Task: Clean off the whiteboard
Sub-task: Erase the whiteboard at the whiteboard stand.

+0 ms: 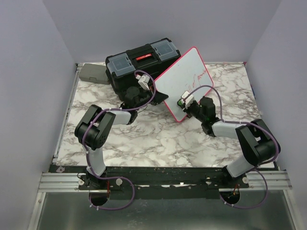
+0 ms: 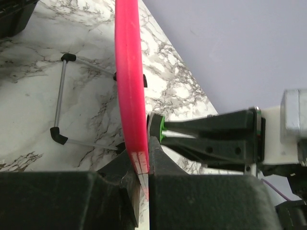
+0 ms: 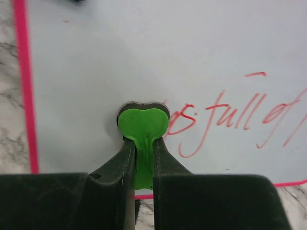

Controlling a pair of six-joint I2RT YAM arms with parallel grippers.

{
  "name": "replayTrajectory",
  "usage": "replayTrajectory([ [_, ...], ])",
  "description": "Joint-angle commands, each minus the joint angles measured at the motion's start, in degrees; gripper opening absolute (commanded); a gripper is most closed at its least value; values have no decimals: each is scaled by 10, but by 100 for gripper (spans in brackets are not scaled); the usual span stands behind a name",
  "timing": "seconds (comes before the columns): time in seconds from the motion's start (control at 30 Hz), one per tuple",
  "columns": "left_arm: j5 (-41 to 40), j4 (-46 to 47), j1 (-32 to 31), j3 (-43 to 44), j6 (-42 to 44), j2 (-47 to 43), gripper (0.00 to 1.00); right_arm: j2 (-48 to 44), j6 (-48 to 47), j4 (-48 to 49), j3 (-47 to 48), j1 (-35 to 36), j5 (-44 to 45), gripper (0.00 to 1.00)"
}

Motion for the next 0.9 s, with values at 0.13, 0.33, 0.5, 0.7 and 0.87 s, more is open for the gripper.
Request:
replayTrajectory([
  [0.13, 95, 7, -27, 8, -21, 3, 0, 15, 10, -16, 28, -24, 53, 1],
  [0.33, 96, 5, -27, 13, -22, 2, 0, 11, -27, -149, 53, -20, -169, 1],
  [0.5, 97, 4, -27, 16, -22, 4, 0, 3, -53, -184, 61, -11, -215, 1],
  [0.7, 98, 1, -27, 17, -21, 3, 0, 30, 31, -137, 84, -9, -56, 1],
  [0.87, 98, -3, -28, 17, -18, -3, 0, 38, 16, -134, 80, -21, -17, 1],
])
